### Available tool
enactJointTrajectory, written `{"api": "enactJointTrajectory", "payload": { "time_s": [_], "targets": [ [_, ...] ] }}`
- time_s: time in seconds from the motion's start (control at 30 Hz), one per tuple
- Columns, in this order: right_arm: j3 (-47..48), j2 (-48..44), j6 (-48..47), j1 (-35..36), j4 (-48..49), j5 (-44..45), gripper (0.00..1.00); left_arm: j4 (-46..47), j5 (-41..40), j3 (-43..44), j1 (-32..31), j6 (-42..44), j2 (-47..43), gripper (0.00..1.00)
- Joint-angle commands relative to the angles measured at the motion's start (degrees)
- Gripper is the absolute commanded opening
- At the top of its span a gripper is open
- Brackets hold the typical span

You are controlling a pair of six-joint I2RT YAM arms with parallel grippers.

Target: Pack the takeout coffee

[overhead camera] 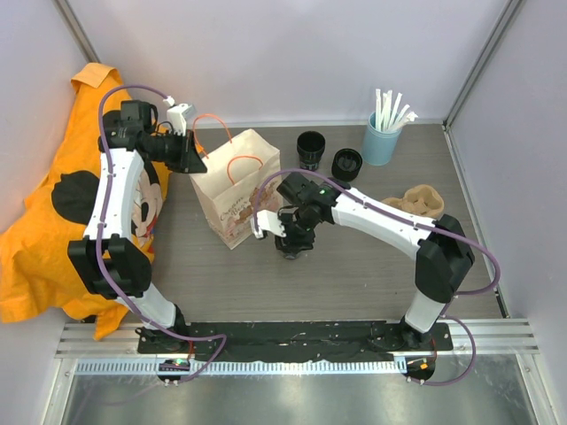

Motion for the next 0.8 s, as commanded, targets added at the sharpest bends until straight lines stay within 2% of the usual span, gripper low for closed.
{"api": "enactJointTrajectory", "payload": {
  "time_s": [0.0,0.1,0.33,0.7,0.77],
  "targets": [
    [2.0,0.1,-0.5,0.8,-0.9,-0.3,0.45,2.0,0.5,-0.1,-0.2,-0.2,-2.3,0.11],
    [2.0,0.4,-0.3,1.0,-0.9,0.1,0.34,2.0,0.7,-0.2,-0.2,-0.1,-2.4,0.11],
    [1.4,0.2,-0.2,1.1,-0.9,0.7,0.33,2.1,1.1,-0.2,-0.1,-0.2,-2.6,0.11],
    [2.0,0.6,-0.4,1.2,-1.1,1.1,0.19,2.1,1.1,-0.5,-0.1,-0.4,-2.5,0.11],
    [2.1,0.4,-0.5,1.2,-1.2,1.1,0.13,2.2,1.1,-0.5,-0.1,-0.4,-2.6,0.12]
  ]
}}
